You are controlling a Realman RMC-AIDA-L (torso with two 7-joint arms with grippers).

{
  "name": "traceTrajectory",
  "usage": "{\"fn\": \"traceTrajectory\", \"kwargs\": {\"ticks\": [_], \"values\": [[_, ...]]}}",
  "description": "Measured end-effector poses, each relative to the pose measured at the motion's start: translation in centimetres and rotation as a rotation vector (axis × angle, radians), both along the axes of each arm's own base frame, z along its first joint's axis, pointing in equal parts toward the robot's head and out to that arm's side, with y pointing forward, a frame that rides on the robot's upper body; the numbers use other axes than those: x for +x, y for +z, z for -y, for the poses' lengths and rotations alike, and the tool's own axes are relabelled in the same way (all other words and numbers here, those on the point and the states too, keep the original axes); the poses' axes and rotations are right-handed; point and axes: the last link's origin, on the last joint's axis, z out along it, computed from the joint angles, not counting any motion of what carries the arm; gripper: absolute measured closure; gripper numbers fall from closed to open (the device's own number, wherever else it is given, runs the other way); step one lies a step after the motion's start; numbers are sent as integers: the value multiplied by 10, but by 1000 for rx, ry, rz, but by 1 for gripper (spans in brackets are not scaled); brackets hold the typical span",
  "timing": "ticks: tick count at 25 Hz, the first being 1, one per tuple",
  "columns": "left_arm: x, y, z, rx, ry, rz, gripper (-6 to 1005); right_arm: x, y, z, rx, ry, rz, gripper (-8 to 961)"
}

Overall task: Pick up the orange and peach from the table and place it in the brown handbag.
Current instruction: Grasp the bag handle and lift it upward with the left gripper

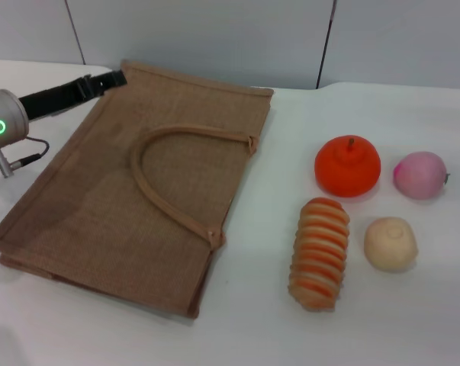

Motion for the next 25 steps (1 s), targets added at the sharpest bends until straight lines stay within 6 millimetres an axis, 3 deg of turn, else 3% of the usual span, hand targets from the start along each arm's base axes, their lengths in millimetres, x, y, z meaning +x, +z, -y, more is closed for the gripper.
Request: {"fn": "traceTrajectory", "kwargs": {"ticks": [6,25], "values": [[1,5,-3,-124,60,-90,384,1,0,-1,-2,-6,3,102],[16,-15,-7,-347,46,-277,396,3,1,-2,-8,-20,4,102]]}}
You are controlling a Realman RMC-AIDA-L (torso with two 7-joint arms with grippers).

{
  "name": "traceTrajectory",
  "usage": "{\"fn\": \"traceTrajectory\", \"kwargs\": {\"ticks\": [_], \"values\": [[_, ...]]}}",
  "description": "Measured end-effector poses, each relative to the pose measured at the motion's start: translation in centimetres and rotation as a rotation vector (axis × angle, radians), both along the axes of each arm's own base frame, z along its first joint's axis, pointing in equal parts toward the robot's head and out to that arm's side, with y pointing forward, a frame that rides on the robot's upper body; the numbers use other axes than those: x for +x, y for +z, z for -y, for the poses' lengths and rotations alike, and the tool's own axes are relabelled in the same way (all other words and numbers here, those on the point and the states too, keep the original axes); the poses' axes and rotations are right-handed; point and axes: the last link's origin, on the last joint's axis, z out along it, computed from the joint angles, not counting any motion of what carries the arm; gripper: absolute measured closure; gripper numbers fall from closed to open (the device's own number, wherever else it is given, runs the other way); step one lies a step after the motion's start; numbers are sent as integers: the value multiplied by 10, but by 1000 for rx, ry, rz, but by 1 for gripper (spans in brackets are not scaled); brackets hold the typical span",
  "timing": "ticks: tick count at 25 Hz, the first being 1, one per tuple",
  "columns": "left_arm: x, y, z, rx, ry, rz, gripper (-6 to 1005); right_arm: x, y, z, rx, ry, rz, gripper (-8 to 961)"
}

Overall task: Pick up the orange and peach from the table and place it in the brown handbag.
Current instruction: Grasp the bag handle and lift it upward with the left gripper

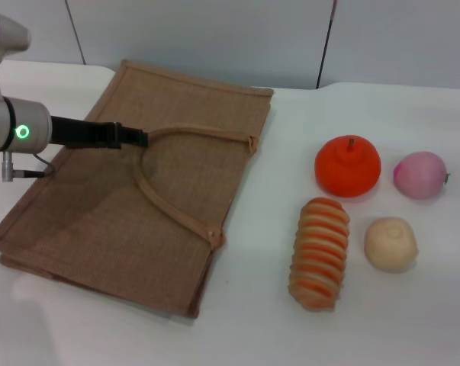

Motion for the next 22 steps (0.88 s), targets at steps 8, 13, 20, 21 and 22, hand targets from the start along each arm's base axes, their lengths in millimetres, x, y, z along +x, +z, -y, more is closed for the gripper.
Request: {"fn": "traceTrajectory", "kwargs": {"ticks": [8,13,20,21,22], "values": [[1,-4,-2,-23,20,-38,401,0,0,0,0,1,-3,101],[3,-6,-3,-21,10,-52,405,0,0,0,1,1,-4,101],[5,-10,-6,-24,-3,-79,409,-1,1,-1,4,1,-6,101],[6,-12,-7,-23,-5,-81,410,-1,1,-1,4,1,-6,101],[7,-14,-8,-22,-5,-83,410,-1,1,-1,4,1,-6,101]]}}
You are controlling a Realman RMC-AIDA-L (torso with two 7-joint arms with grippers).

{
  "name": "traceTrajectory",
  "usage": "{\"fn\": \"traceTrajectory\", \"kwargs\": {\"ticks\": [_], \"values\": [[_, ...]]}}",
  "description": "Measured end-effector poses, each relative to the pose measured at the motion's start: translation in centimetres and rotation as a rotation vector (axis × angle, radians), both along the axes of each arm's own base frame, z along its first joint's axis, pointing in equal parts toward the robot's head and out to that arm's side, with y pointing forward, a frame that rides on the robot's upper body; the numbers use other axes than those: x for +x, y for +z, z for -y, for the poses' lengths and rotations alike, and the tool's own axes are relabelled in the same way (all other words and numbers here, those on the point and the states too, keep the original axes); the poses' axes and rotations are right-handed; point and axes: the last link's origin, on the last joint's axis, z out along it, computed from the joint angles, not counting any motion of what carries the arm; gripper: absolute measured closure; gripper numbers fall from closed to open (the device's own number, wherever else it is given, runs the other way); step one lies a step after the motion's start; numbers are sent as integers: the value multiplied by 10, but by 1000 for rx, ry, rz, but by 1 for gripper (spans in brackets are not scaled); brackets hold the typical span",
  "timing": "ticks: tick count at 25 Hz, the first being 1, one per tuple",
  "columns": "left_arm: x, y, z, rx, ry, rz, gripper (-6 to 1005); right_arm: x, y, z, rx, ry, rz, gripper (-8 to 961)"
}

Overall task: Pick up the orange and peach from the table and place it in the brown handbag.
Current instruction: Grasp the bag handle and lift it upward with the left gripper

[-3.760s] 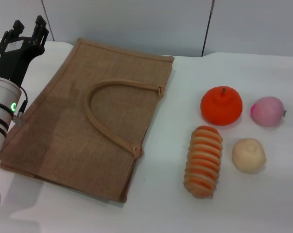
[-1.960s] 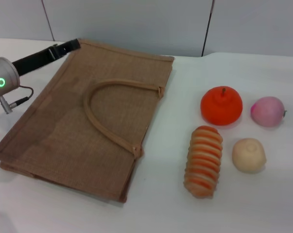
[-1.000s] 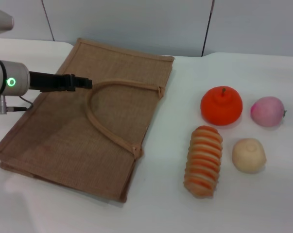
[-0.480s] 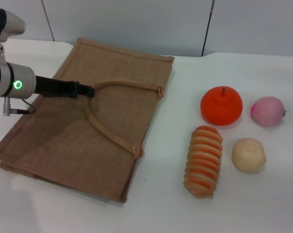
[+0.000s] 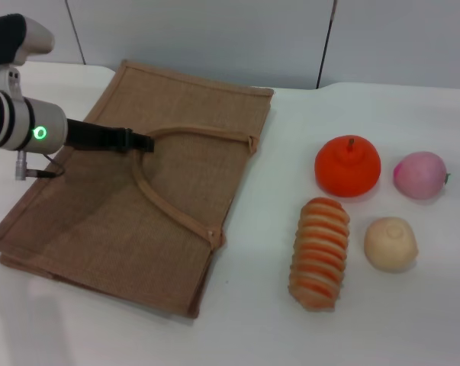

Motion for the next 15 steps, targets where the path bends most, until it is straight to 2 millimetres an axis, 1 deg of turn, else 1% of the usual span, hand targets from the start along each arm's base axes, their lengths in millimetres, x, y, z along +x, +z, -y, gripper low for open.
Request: {"fn": "traceTrajectory", "kwargs": {"ticks": [10,15], "values": [[4,-14,-3,-29,-22,-56,417,-1,-1,0,-2,2,-2,101],[3,-15,-3,-27,-17,-56,420,0,-1,0,-2,1,-2,102]]}}
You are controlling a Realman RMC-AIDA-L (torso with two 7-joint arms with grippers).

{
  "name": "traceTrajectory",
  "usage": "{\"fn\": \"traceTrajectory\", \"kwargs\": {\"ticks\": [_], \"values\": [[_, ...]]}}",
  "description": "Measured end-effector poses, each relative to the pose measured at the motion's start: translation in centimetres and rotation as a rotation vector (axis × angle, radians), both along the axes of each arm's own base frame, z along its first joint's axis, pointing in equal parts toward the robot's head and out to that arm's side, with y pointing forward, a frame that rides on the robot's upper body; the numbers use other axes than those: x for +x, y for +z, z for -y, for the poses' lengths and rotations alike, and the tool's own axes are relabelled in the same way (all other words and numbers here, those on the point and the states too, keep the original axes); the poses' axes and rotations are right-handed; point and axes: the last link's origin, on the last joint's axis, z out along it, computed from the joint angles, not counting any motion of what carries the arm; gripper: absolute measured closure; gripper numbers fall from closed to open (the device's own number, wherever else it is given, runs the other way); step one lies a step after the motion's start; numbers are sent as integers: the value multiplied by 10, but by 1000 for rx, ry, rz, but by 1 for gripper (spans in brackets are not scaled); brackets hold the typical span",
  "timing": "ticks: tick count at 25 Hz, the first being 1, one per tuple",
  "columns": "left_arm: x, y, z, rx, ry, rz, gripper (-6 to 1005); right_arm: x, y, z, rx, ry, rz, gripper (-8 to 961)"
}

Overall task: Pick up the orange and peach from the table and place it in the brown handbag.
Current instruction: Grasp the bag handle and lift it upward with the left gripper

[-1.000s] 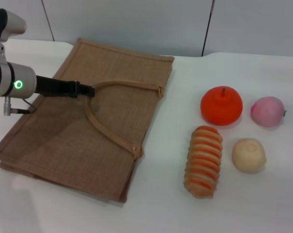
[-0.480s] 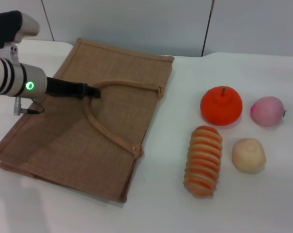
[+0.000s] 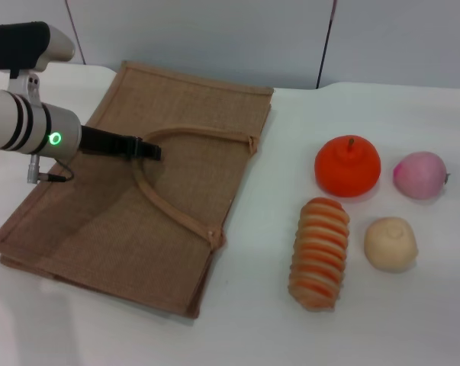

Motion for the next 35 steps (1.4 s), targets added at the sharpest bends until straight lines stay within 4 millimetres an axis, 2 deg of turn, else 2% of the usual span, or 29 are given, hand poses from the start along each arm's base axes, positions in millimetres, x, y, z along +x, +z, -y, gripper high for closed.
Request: {"fn": "traceTrajectory", "kwargs": {"ticks": [9,14,20,27,35], "values": [[-1,1,0,15,12,18,426,1,0,1,0,-2,0,102],[-1,1,0,11,13,14,680,1,0,1,2,0,-1,102],[-1,0,1,6,14,10,867,0,0,0,1,2,-2,102],[1,0,-3,43,-6,27,872,0,-1,0,-3,4,0,102],[15,4,4,115,-168,232,872,0,-1,1,-5,0,0,101]]}}
